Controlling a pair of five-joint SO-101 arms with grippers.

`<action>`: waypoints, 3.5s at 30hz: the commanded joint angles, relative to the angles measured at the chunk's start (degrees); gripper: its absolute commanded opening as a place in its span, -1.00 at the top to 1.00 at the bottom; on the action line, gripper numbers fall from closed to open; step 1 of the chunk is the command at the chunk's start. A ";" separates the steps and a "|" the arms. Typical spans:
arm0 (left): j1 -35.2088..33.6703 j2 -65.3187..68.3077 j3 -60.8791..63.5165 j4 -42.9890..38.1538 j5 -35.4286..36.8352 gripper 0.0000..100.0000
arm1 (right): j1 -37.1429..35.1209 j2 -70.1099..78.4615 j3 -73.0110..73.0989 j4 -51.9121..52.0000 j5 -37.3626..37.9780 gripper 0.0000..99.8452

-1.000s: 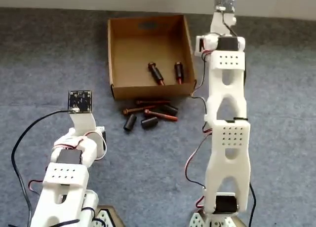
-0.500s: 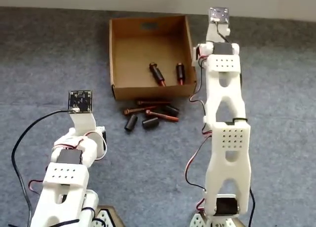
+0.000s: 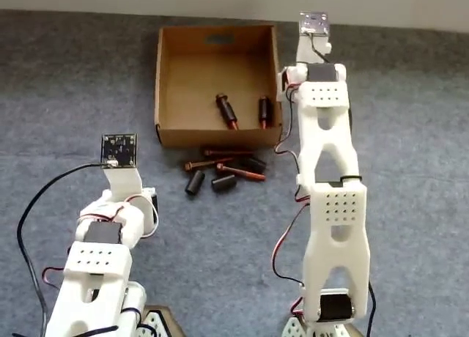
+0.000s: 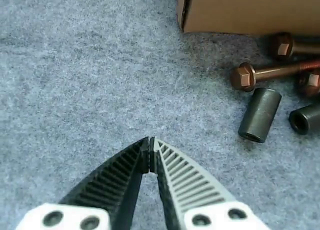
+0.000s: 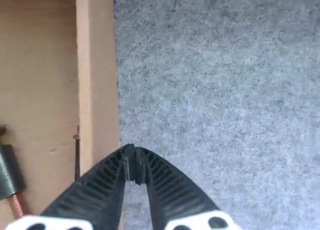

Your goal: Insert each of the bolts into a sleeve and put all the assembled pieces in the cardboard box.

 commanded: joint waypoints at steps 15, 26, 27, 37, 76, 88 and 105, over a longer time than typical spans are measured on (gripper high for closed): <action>-0.13 -1.01 -0.13 -0.97 -0.35 0.91 | 4.88 -0.75 -30.81 19.03 0.09 0.97; -0.13 -1.01 0.48 -2.20 -0.35 0.91 | 2.95 -1.10 -40.40 29.14 5.71 0.82; -0.22 -1.01 0.57 -2.46 -0.35 0.91 | 2.95 -1.19 -40.40 29.14 7.47 0.83; -0.31 -1.01 0.92 -2.64 -0.35 0.91 | 0.75 -15.34 -34.51 29.23 8.18 0.84; -0.22 -1.45 1.01 -2.64 -0.35 0.91 | -13.14 -39.08 69.23 -16.57 27.96 0.56; -0.13 -1.45 1.01 -2.64 -0.35 0.91 | -13.76 -35.56 65.89 -16.31 29.36 0.56; -0.13 -1.45 1.01 -2.64 -0.35 0.91 | -16.48 -46.37 66.59 -4.97 39.21 0.56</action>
